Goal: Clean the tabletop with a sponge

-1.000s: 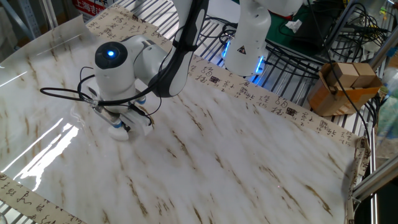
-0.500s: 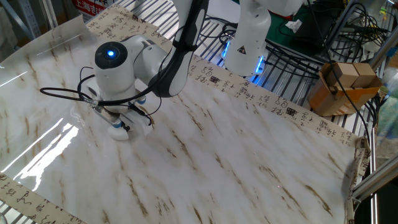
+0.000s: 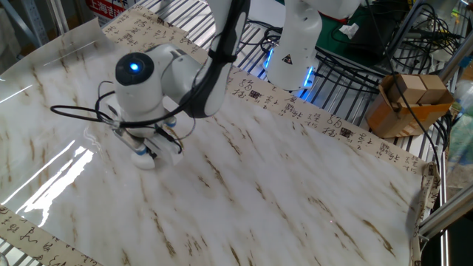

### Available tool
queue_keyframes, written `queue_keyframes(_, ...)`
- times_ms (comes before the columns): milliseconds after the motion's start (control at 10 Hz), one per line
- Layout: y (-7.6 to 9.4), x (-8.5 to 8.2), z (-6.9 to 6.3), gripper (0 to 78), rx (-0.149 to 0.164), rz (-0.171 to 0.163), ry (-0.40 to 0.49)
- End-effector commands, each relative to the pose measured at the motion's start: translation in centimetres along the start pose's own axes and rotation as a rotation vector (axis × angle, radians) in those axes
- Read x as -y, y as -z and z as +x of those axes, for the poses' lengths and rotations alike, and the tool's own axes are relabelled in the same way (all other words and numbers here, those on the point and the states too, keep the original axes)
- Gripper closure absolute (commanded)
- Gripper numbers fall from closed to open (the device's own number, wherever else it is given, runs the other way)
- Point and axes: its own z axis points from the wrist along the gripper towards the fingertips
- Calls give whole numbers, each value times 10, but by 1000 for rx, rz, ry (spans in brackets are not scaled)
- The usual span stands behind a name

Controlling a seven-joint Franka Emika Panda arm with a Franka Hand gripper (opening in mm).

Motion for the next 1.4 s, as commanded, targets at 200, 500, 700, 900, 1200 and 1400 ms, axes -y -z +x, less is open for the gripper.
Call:
queue_keyframes(200,5,-21,2,764,-7,-4,-74)
queue_keyframes(500,4,-36,6,764,-7,-5,-103)
queue_keyframes(700,6,-44,9,764,-7,-6,-121)
queue_keyframes(900,4,-51,11,764,-8,-8,-137)
queue_keyframes(1200,2,-60,11,764,-8,-23,-154)
queue_keyframes(1400,1,-64,11,764,-10,-31,-165)
